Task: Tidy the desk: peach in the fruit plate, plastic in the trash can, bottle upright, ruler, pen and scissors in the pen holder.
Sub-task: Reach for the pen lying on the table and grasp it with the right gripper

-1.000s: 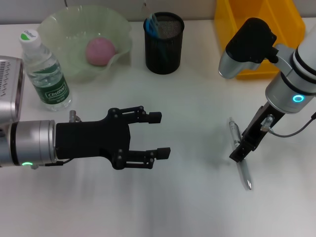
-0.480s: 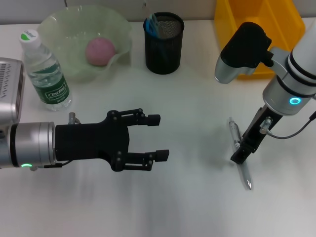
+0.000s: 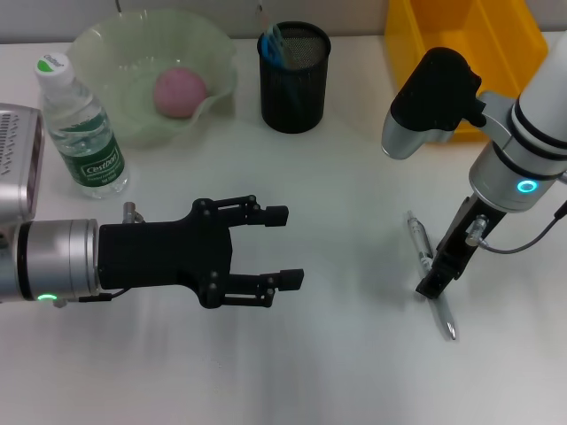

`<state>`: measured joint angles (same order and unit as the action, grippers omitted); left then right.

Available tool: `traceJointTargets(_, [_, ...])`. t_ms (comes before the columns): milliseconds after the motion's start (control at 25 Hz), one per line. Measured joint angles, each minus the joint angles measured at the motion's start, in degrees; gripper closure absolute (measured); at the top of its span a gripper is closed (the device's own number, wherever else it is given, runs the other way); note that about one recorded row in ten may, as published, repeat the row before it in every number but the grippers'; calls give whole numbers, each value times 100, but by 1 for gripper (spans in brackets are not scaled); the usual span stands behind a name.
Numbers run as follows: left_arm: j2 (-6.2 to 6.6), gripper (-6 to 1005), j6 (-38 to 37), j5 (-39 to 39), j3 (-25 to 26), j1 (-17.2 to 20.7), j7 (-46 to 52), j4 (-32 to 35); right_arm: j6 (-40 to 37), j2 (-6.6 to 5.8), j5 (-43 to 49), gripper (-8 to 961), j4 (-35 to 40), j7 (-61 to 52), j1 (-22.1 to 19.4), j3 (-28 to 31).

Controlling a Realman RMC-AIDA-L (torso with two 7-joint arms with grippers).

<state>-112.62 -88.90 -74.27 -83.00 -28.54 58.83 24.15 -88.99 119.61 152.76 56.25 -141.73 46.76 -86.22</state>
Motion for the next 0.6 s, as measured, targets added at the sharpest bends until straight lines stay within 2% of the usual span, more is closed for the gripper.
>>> traceJointTargets(600, [6,228,-54,0,28,-25,37,17,36,0,0,241,-17,-39,0,-18])
